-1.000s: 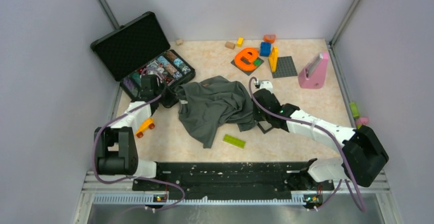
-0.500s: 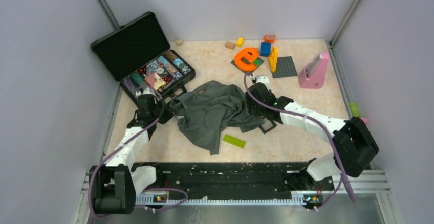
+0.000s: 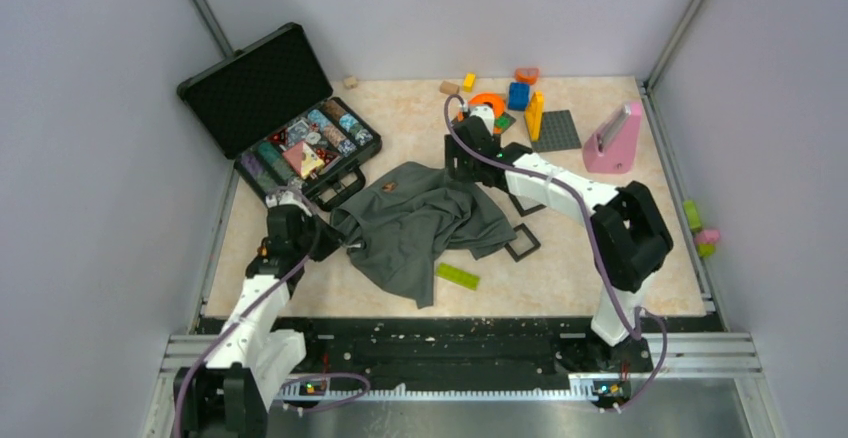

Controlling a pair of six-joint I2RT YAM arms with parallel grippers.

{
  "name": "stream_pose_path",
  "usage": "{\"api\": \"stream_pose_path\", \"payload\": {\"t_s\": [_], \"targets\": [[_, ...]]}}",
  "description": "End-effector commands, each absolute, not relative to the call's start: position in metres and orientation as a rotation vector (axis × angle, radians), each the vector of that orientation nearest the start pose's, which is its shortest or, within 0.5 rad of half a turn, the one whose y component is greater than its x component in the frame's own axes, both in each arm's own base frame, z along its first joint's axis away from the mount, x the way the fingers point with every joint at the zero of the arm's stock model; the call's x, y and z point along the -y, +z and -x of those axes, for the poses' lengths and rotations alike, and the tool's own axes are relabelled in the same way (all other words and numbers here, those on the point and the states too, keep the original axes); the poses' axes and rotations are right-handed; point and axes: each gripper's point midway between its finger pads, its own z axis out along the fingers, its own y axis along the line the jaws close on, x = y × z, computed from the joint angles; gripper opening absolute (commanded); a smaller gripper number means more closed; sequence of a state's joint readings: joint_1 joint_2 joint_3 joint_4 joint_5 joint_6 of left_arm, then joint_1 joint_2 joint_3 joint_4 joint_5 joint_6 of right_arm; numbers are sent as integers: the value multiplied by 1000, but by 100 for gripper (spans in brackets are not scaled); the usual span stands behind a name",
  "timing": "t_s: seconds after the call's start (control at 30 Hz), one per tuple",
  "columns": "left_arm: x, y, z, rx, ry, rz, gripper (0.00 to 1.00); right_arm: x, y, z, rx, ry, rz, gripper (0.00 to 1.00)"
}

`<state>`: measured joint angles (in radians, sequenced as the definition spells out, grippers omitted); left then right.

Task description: Remove the brooch from the garment

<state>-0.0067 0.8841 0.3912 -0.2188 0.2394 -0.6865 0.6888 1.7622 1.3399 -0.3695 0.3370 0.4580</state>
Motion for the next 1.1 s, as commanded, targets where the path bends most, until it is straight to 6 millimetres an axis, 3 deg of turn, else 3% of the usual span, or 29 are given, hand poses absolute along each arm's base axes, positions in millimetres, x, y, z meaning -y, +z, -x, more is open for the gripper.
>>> {"api": "stream_pose_path", "payload": {"t_s": [0.0,0.23,0.47,0.6,0.83,1.07], "targets": [[76,71,-239,-2238,-687,673,0,-274,128,-403,-2340,197,-168,72],[88,63,-218,-2235,-793,698,0,-309,117,-399,-2351,254,-431,70],[98,80,-206,-2187,-892,696,0,-330,96,-404,-2375,348,-506,67],[102,77,-199,-2191,-911,690,0,-342,84,-406,-2393,404,-517,63],[107,79,-193,-2215,-897,637,0,-356,94,-415,-2378,455,-476,61],[135,66,-180,-2275,-970,599,0,-352,121,-424,-2313,434,-388,63]]}}
